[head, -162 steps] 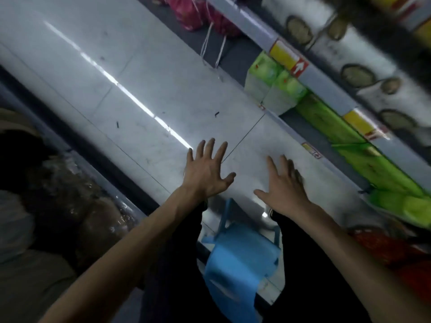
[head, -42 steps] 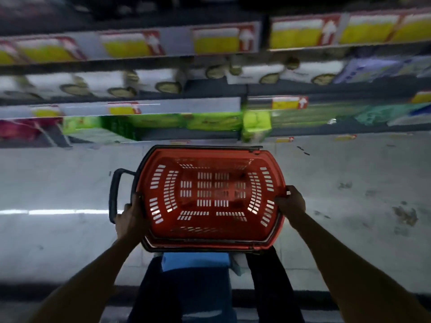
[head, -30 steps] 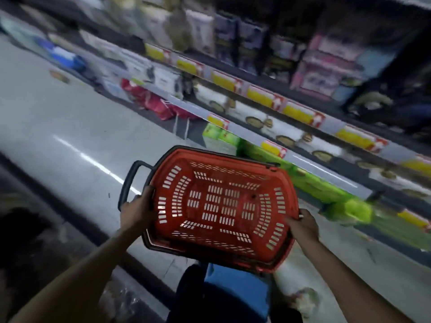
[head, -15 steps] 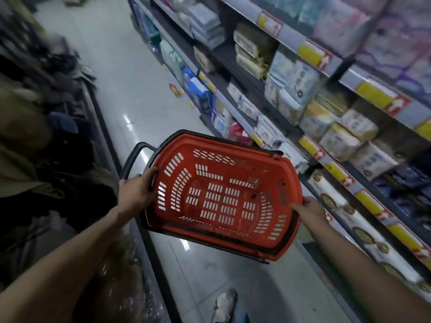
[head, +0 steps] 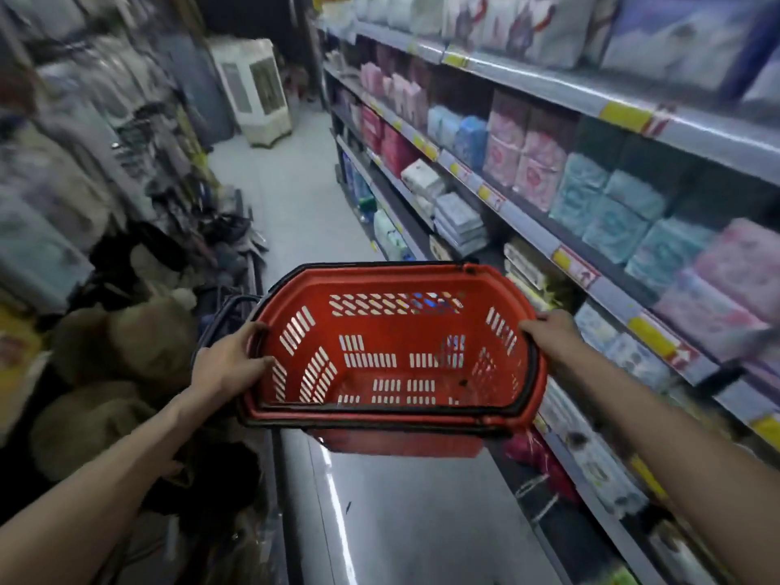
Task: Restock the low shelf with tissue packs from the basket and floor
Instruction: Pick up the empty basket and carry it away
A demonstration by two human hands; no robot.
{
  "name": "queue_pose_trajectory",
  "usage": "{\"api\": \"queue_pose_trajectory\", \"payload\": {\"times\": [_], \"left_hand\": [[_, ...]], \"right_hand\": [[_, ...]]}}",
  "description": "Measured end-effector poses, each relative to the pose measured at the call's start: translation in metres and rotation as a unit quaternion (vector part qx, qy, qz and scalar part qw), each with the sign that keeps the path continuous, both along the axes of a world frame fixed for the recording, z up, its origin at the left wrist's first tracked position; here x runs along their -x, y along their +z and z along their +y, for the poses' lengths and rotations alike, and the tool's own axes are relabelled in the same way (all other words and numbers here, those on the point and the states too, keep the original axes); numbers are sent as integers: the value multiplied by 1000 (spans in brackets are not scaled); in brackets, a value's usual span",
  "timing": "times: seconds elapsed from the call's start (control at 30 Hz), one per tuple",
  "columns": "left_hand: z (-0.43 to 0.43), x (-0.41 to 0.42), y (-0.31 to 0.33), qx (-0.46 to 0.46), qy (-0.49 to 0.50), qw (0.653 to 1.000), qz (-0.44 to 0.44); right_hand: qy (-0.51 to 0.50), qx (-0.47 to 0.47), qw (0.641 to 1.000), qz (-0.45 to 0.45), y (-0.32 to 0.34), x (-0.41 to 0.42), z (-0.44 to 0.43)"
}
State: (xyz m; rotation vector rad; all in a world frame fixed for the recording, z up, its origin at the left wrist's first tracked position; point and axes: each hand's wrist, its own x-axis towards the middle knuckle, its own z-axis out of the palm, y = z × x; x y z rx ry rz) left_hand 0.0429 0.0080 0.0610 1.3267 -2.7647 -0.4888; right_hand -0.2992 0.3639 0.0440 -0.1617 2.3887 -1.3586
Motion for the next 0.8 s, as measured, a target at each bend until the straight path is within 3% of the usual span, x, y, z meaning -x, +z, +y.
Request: {"api": "queue_pose_trajectory", "payload": {"times": [0.2, 0.47, 0.8], "left_hand": [[-67, 44, 79, -29, 68, 997, -8], [-151, 101, 154, -25, 124, 992, 15], [-300, 182, 153, -17, 138, 989, 47]], "right_hand": [[37, 84, 996, 11, 81, 80, -108], [102, 143, 983, -49, 151, 167, -234], [102, 123, 987, -5, 165, 270, -427]]}}
